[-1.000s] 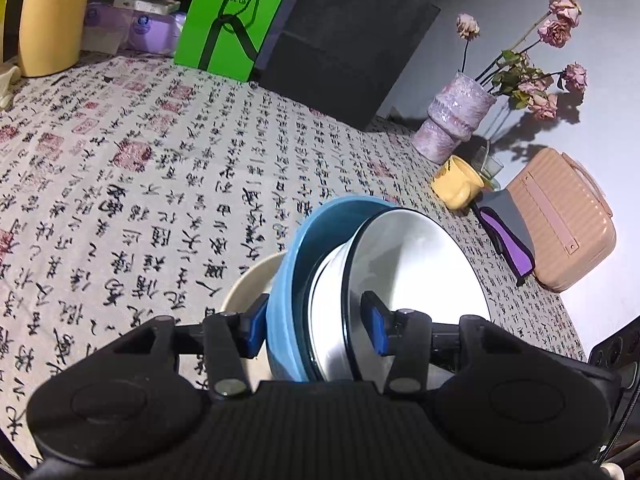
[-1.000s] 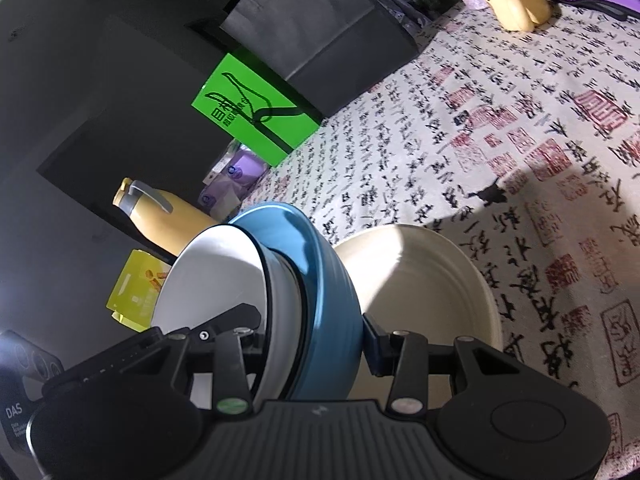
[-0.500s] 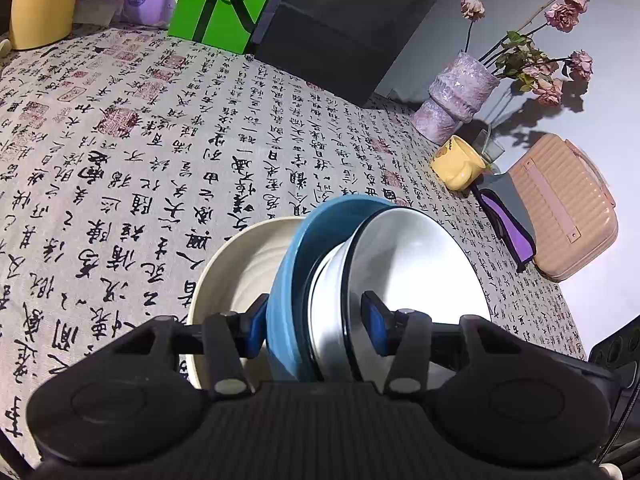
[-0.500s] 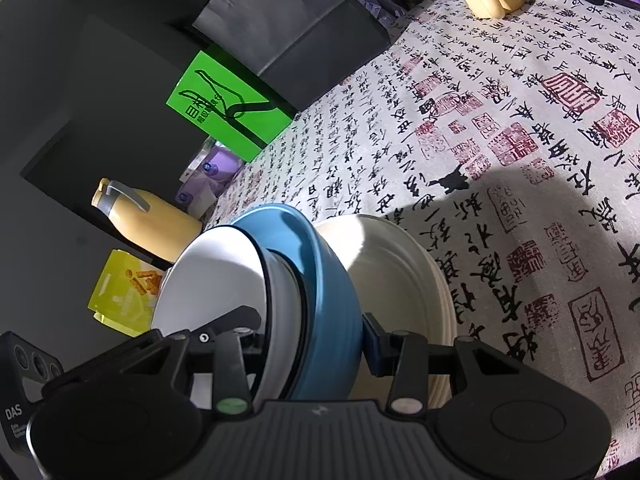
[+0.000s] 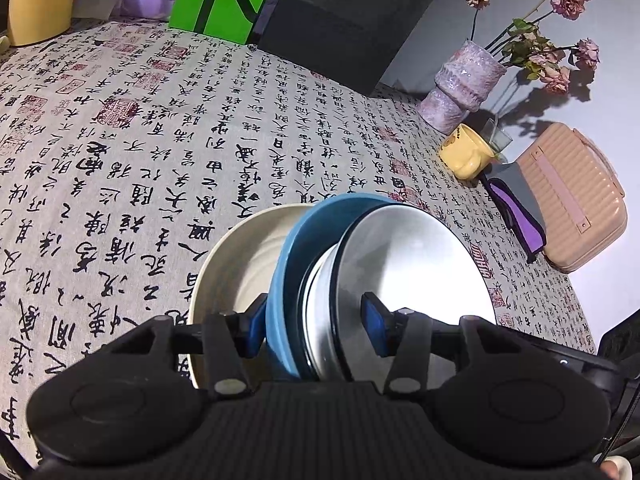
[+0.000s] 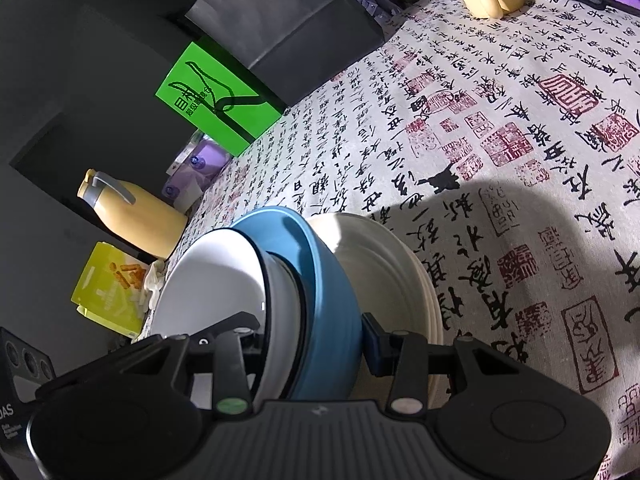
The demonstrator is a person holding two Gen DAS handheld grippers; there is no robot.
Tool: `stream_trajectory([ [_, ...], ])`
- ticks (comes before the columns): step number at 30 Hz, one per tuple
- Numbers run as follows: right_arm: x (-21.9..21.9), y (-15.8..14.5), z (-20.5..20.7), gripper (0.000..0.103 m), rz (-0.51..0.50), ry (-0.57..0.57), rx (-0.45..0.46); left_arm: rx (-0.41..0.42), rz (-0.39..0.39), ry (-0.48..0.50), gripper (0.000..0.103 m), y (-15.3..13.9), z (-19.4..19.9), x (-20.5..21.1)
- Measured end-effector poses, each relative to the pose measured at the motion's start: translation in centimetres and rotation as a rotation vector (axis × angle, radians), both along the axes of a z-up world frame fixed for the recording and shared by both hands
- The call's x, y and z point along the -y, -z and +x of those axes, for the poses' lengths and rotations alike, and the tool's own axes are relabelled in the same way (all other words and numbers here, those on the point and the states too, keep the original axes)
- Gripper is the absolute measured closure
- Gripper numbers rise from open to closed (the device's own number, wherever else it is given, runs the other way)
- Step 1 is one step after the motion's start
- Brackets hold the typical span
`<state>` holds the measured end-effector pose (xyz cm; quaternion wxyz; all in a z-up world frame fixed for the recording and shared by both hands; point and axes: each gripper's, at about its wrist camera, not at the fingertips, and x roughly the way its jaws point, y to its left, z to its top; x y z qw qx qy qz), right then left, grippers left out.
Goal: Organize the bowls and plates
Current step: 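Lower the blue bowl onto the cream plates and open both grippers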
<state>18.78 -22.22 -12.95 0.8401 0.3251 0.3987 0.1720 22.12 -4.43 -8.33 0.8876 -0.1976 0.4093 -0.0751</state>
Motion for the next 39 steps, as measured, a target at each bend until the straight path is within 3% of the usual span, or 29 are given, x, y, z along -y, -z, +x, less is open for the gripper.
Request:
stream_trajectory([
  [2, 0.0, 0.0, 0.1, 0.061, -0.004, 0.002, 0.002, 0.003, 0.001, 0.008, 0.050, -0.1, 0.0, 0.1],
  [4, 0.3, 0.0, 0.1, 0.059, 0.010, -0.002, 0.001, 0.004, -0.002, 0.010, 0.036, -0.2, -0.2, 0.1],
  [9, 0.6, -0.9, -0.9, 0.037, -0.012, 0.007, 0.063, 0.044, 0.014, -0.021, 0.019, -1.1, -1.1, -0.6],
  [12, 0.9, -1.7, -1.9, 0.024, -0.021, 0.013, 0.117, 0.080, 0.020, -0.033, 0.015, -1.7, -2.0, -1.1],
  [15, 1.3, -2.2, -3.2, 0.007, -0.023, 0.018, 0.185, 0.164, 0.046, -0.032, 0.000, -2.7, -3.7, -1.3],
  [17, 1.4, -2.6, -4.4, 0.000, -0.049, 0.027, 0.235, 0.262, 0.093, -0.059, 0.000, -3.4, -5.5, -1.1],
  [22, 0.6, -3.5, -8.1, 0.000, -0.239, 0.061, 0.366, 0.403, 0.241, -0.107, 0.000, -4.3, -9.4, -0.3],
  [32, -0.7, -5.0, -16.1, 0.000, -0.457, 0.077, 0.512, 0.480, 0.325, -0.123, 0.000, -3.9, -17.4, -0.5],
  [39, -1.3, -5.1, -20.8, 0.000, -0.532, 0.079, 0.564, 0.518, 0.366, -0.106, 0.000, -3.3, -22.3, -0.2],
])
